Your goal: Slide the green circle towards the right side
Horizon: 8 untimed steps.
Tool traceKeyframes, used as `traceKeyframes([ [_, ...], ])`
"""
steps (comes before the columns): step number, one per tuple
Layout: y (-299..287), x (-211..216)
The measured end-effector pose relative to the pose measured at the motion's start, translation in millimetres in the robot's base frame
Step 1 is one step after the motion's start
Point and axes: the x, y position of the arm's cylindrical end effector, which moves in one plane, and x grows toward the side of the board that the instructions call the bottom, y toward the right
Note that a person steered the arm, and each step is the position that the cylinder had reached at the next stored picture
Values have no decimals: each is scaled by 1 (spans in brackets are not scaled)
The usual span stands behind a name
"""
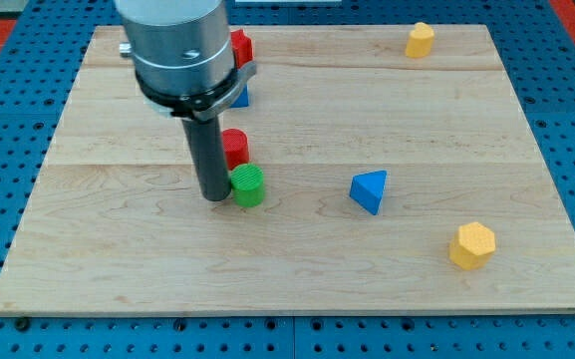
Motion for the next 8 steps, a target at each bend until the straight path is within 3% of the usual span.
traceKeyframes([
  [1,27,-7],
  [3,25,3],
  [5,81,2],
  [8,79,2],
])
